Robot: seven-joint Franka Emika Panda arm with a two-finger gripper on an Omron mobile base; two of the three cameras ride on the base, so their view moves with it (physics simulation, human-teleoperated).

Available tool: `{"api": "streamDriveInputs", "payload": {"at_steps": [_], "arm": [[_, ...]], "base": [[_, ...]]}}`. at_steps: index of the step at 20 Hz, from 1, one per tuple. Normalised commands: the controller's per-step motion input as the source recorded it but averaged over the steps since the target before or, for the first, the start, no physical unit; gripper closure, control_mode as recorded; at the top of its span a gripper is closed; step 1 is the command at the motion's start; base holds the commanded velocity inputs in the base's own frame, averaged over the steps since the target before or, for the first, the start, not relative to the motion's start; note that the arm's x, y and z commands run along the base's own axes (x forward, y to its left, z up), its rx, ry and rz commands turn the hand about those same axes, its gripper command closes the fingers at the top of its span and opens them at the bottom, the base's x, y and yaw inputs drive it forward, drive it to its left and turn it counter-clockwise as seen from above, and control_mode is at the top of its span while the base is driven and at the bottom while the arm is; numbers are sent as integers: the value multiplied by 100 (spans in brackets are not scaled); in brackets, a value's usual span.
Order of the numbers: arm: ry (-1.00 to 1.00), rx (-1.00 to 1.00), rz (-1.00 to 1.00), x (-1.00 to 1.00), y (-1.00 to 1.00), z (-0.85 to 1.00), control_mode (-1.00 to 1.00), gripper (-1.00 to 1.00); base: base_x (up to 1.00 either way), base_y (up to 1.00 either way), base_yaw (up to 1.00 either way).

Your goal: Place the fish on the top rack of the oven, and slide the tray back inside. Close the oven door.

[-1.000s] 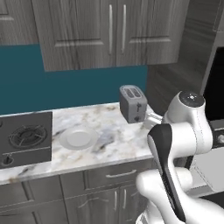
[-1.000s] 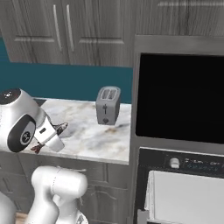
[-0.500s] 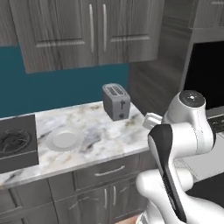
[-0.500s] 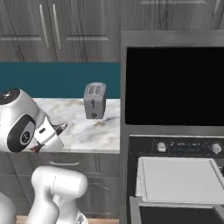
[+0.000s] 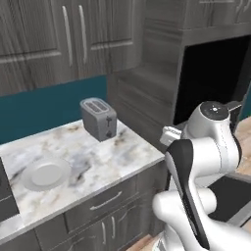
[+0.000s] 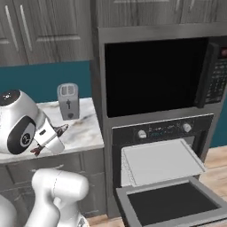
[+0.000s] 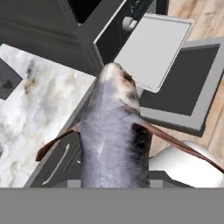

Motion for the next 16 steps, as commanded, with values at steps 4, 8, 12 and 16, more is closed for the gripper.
{"api": "streamDriveInputs", "payload": {"at_steps": [4,8,12,16], "arm": [[0,0,0,0,0,0,100,100],[0,0,0,0,0,0,100,100],[0,0,0,0,0,0,100,100],[0,0,0,0,0,0,100,100]], "base": [[-52,28,-46],[-57,26,-47],[-52,26,-49],[-5,15,-47]]}}
